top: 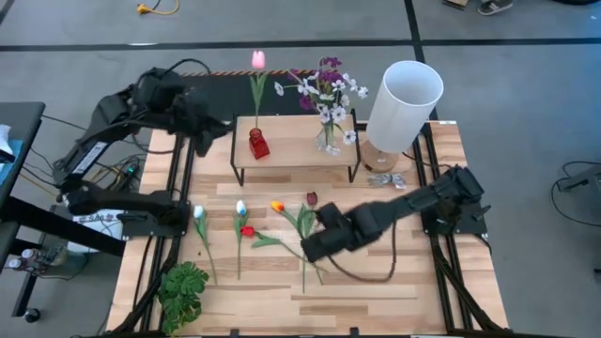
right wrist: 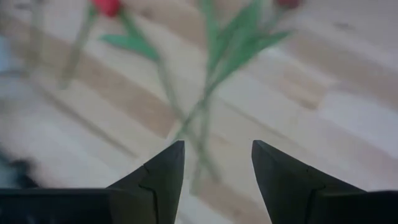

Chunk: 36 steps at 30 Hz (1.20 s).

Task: Pick and place flowers into a vace then onto a shelf
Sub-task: Put the yellow flower into the red vase on the shelf

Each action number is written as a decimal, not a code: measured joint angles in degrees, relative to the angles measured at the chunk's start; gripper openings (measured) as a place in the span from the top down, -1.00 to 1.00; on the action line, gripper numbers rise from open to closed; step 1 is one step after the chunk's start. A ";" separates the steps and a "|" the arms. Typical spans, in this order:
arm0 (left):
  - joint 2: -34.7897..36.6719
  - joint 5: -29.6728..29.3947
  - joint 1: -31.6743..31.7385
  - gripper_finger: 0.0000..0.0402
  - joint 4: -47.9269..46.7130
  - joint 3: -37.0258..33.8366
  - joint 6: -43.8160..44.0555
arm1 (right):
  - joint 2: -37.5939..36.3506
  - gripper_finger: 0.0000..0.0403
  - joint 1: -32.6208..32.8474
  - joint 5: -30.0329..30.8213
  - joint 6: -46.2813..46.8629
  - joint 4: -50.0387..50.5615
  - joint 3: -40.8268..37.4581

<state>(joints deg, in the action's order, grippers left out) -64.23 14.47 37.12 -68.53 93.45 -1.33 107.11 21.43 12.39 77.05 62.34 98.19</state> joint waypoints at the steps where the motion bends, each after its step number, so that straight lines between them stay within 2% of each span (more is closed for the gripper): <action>1: 0.92 -0.01 -0.42 0.32 -1.21 0.00 0.54 | 0.91 0.12 -1.18 -1.80 -0.94 -2.61 0.20; 11: 8.80 -4.55 -5.44 0.32 -6.52 0.00 4.86 | 12.88 0.07 -5.11 -7.99 -2.35 -8.07 -0.12; 18: 9.62 -4.76 -6.92 0.32 -8.04 -0.04 5.60 | 17.29 0.05 -6.99 -9.50 -1.77 -12.06 -0.07; 28: 12.81 -3.17 -8.35 0.32 0.14 -13.72 7.90 | 19.76 0.06 -9.20 -9.25 -2.39 -12.00 -0.06; 36: 15.27 -1.24 -8.35 0.32 3.76 -19.93 10.49 | 19.84 0.12 -9.56 -7.25 -2.60 -12.74 -0.04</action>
<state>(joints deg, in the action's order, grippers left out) -48.96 13.23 28.77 -64.77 73.51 9.16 126.96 11.86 5.13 74.44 49.60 98.15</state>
